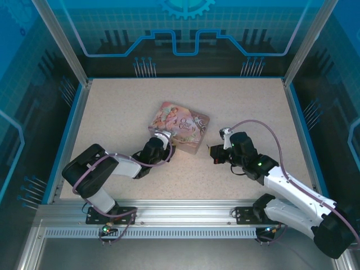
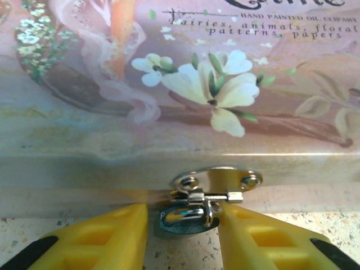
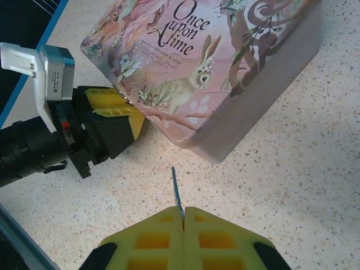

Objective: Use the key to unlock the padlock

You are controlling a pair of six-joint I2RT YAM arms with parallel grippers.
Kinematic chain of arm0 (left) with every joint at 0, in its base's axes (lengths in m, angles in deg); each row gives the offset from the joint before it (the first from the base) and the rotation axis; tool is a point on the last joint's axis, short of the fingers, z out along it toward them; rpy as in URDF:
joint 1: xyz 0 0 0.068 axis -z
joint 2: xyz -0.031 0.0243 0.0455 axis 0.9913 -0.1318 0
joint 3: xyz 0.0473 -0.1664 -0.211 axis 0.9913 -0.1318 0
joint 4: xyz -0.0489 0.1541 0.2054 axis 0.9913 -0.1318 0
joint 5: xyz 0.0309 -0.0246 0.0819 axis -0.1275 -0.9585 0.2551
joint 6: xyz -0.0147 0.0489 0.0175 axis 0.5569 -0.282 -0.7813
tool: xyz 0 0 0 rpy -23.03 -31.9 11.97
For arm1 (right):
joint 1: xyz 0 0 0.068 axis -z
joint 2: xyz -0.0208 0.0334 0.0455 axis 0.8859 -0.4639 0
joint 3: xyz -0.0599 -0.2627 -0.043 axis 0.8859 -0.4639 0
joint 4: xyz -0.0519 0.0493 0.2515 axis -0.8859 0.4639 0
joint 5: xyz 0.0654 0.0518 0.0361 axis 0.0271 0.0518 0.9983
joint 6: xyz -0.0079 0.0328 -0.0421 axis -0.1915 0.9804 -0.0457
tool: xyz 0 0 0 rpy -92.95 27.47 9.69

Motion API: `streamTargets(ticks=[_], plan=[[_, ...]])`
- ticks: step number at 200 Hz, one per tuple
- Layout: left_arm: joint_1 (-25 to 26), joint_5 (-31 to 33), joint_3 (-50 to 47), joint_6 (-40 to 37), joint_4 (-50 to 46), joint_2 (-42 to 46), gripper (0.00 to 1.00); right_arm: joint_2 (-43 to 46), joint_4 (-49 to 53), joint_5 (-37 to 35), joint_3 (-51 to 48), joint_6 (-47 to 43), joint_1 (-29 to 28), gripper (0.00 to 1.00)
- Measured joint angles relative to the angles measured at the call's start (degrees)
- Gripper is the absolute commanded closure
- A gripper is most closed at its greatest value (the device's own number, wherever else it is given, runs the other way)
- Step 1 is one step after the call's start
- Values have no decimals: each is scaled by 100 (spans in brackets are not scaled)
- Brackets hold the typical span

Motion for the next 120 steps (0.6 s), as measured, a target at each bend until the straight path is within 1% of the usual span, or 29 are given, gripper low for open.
streamTargets(ticks=[33,62,83,120], plan=[[9,0,57,17,-66,0,66,0,-2,0,0,-2,2,100],[26,0,195,98,-334,20,67,0,-28,17,-44,-9,2,100],[50,-2,328,297,-737,149,68,-2,-153,98,-186,-28,2,100],[79,-48,573,804,-1578,525,76,15,-544,262,-588,-175,-2,100]])
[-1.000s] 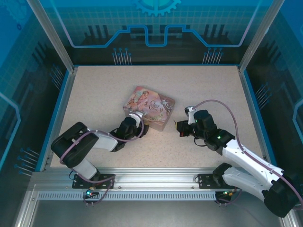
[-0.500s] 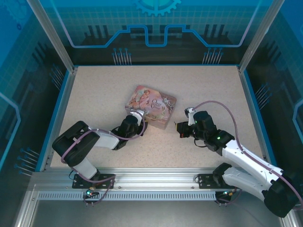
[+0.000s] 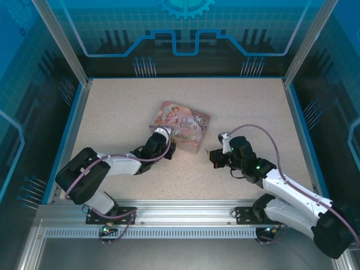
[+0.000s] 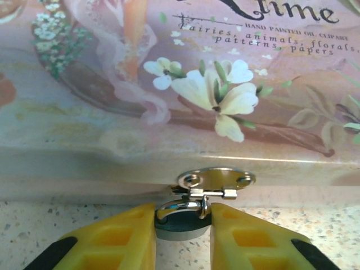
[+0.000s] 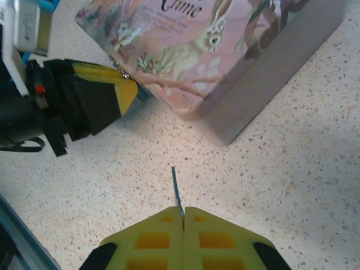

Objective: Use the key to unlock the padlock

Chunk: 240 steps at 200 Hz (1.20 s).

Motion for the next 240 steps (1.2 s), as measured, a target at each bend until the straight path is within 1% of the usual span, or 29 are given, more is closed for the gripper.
streamTargets(ticks=[29,55,86,123,173,240], plan=[[11,-74,144,452,-501,264,83,42,-363,42,-365,-157,-96,100],[33,-109,225,680,-787,382,85,42,-614,35,-592,-278,-216,100],[37,-131,256,885,-1019,393,87,-72,-822,31,-608,-378,-321,100],[59,-197,310,1202,-1147,393,93,-339,-1209,15,-610,-435,-538,100],[162,-302,431,1572,-1187,400,99,-1008,-1847,-9,-612,-546,-898,100],[219,-326,505,1923,-1137,612,100,-1663,-2430,-166,-608,-737,-1115,100]])
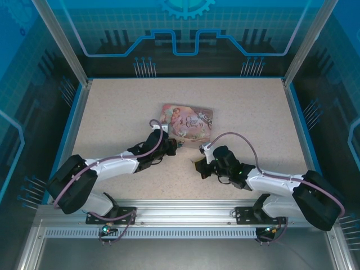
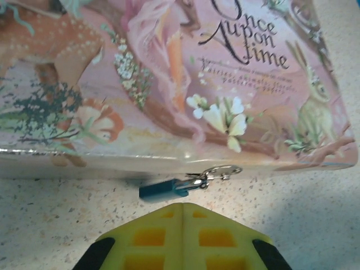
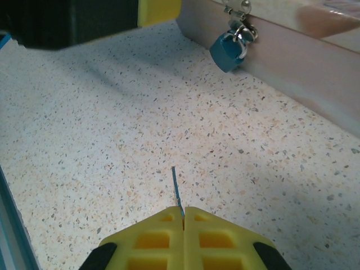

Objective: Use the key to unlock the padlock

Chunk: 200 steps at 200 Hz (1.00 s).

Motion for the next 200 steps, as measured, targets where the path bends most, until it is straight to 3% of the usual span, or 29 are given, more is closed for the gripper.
streamTargets(ticks=[21,70,94,168,200], plan=[[11,7,20,-7,0,33,98,-55,-15,-111,0,-42,-9,100],[201,271,9,-328,48,22,59,50,138,-317,11,-83,-7,100],[527,575,79,-699,33,-227,47,385,426,-448,9,-83,24,100],[754,1305,568,-1080,-136,-1213,20,1683,1097,-595,-240,-57,505,100],[732,1602,739,-1300,-136,-1445,18,1991,1390,-592,-387,-57,625,100]])
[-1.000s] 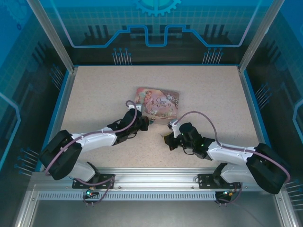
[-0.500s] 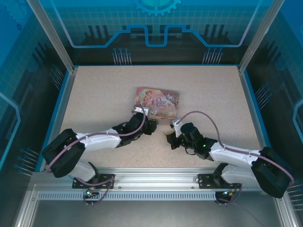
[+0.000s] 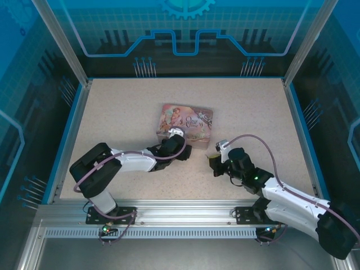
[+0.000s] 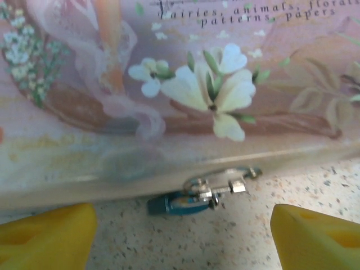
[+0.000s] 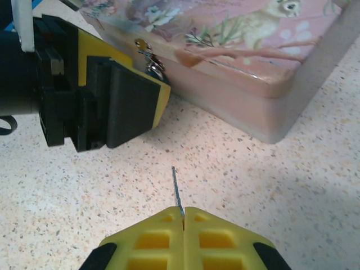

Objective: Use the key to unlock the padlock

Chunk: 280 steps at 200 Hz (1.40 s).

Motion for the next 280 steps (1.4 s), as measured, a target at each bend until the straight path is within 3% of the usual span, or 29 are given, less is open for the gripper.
streamTargets(ticks=[61,131,252,280], plan=[[-328,229,341,-485,0,-273,20,369,236,2,-76,-2,105,100],[-337,278,361,-793,175,-555,27,557,352,37,-181,-2,223,100],[-326,610,363,-1128,702,-955,41,706,417,68,-267,-2,291,100],[-321,619,363,-1182,817,-966,49,708,420,70,-267,0,291,100]])
